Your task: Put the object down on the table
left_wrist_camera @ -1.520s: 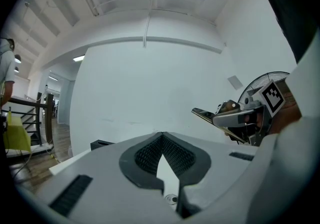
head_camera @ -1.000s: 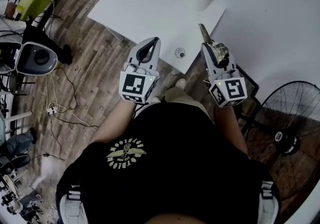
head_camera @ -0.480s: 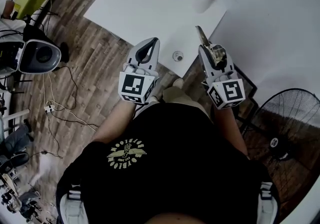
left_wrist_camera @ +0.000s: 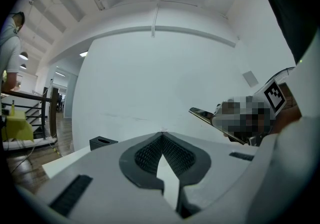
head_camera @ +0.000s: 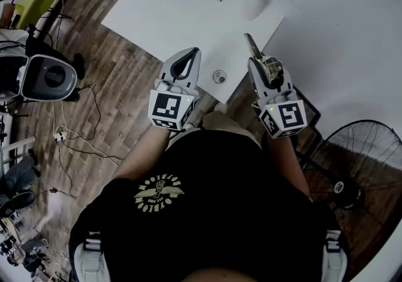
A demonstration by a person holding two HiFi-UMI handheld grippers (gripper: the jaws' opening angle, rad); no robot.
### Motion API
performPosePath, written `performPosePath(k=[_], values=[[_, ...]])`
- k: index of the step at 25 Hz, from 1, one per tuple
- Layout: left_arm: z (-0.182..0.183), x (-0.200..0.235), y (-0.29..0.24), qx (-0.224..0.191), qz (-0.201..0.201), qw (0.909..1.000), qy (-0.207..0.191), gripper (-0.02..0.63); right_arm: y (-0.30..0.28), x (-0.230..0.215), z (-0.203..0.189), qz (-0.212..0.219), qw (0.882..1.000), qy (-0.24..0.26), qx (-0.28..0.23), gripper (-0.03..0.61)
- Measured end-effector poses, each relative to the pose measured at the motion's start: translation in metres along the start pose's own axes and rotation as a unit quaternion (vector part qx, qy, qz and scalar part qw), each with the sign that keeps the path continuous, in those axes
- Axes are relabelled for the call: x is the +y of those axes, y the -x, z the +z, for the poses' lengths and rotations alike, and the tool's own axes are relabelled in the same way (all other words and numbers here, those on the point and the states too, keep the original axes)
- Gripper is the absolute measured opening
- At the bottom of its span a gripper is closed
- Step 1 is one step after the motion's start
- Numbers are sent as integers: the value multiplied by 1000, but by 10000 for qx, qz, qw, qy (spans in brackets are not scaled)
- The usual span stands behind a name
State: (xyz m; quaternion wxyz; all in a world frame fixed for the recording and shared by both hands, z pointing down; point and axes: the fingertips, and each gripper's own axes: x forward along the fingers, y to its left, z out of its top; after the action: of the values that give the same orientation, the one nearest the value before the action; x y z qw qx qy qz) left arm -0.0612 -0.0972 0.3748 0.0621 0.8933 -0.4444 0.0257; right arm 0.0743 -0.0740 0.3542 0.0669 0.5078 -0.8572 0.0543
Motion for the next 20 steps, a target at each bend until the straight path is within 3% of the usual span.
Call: performPosePath(k=[20], values=[[30, -14, -71, -171, 619, 9976, -270, 6, -30, -75, 27, 712, 9965, 103, -426, 110]])
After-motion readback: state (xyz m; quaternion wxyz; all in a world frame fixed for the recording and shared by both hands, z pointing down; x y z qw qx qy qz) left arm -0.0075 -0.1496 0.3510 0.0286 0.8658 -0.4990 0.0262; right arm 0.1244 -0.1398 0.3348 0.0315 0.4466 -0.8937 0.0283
